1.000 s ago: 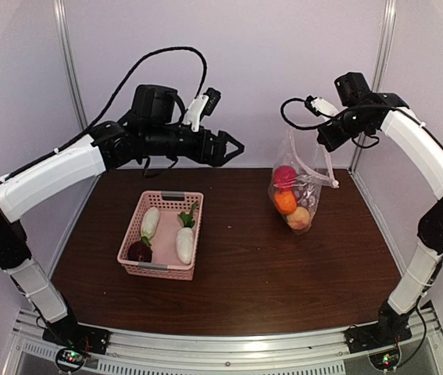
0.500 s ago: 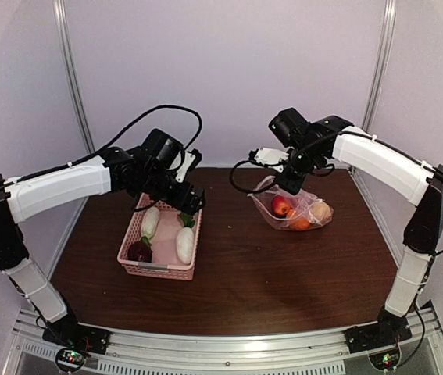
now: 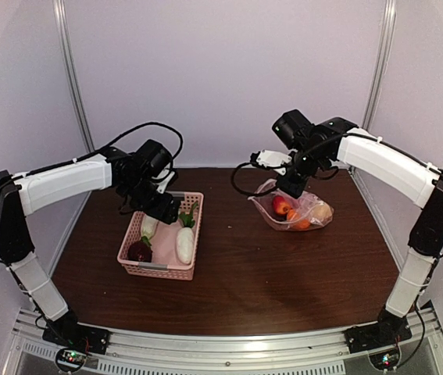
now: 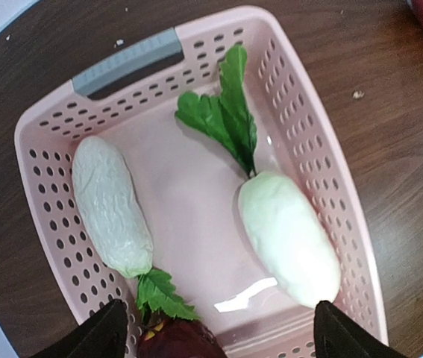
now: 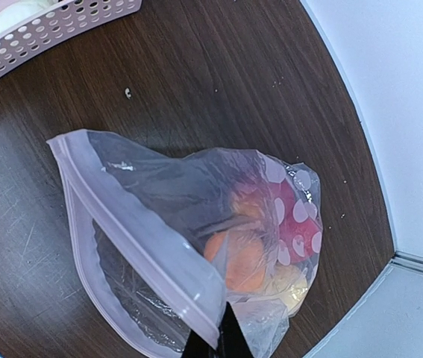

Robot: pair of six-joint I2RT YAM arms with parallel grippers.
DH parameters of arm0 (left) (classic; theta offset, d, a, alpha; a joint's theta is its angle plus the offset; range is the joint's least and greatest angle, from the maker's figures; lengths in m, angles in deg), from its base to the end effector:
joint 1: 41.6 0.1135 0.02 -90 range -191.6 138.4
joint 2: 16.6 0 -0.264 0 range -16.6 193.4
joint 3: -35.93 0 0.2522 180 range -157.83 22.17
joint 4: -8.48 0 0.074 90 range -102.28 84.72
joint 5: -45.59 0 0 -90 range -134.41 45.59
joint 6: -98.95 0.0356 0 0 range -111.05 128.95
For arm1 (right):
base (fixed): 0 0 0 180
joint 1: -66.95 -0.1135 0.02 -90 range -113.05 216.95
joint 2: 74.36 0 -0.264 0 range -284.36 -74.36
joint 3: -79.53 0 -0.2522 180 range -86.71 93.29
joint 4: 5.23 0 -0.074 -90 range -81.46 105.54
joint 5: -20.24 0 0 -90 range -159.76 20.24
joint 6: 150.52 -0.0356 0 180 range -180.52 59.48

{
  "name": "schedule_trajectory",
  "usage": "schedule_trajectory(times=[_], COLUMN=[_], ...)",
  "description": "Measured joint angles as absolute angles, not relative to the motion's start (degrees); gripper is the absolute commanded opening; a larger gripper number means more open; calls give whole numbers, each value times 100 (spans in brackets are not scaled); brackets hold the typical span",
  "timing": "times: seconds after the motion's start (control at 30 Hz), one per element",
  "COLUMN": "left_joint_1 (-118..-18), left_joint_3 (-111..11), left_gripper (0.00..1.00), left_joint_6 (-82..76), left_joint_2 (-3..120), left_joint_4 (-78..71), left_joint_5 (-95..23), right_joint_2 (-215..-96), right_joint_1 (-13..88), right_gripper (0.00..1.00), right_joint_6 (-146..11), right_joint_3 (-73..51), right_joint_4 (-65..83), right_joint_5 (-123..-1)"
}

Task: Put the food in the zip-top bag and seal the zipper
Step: Adjust the fake fruit in the bin.

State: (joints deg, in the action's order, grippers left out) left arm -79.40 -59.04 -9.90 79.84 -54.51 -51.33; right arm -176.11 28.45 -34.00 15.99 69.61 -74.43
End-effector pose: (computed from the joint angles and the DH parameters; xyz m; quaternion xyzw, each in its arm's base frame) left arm 0.2783 -0.2104 0.2707 0.1471 0.9624 -0.0529 0.2221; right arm 0.2931 0.2294 0.3411 -0.5100 0.8198 -0.0123 0.2602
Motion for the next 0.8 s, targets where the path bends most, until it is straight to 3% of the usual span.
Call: schedule_trajectory(times=[0.8], left_joint_1=[-7940], left_joint_3=[-4766], left_gripper=[81], left_joint_6=[-1112], left_joint_2=[8034], left_joint_4=[-6339], left_joint_5=[-5577], right_joint_2=[-17583], right_joint_1=[2845], right_gripper=[0], right_joint_6=[-3439], right_joint_3=[1491], right_joint_4=[6937], right_joint_5=[-7316])
